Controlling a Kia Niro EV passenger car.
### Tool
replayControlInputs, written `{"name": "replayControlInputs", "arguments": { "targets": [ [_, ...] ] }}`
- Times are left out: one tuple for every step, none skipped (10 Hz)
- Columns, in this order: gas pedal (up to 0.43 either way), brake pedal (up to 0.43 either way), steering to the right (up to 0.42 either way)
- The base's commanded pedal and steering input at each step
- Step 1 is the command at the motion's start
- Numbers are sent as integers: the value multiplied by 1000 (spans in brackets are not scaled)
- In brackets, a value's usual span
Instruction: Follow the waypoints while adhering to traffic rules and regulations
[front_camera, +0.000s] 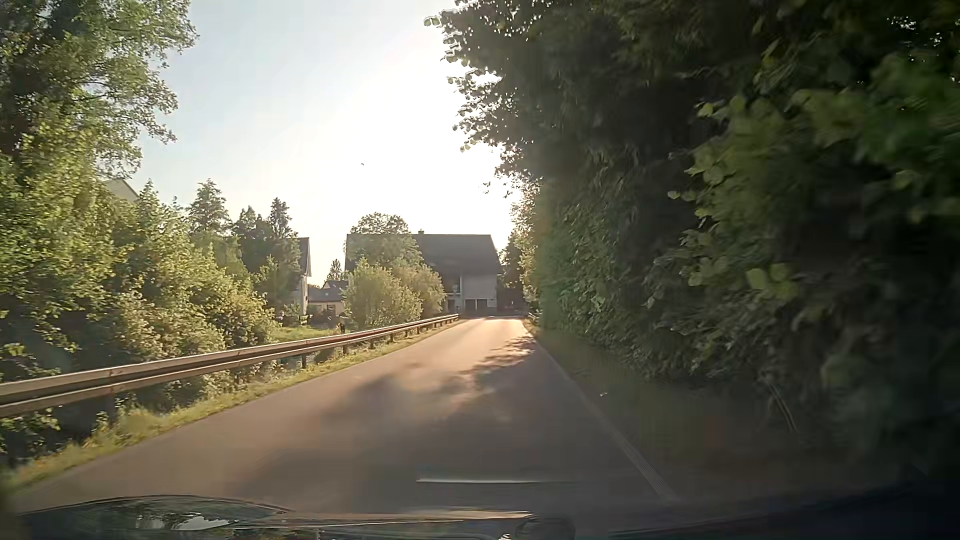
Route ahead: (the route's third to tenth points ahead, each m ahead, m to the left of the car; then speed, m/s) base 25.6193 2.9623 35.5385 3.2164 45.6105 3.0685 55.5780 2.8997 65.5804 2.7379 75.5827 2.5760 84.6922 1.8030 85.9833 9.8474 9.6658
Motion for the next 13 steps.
{"name": "replayControlInputs", "arguments": {
  "targets": [
    [47,0,-2],
    [47,0,-2],
    [47,0,-1],
    [47,0,-2],
    [47,0,-2],
    [47,0,-2],
    [47,0,-1],
    [47,0,-1],
    [47,0,0],
    [47,0,2],
    [47,0,3],
    [47,0,4],
    [47,0,4]
  ]
}}
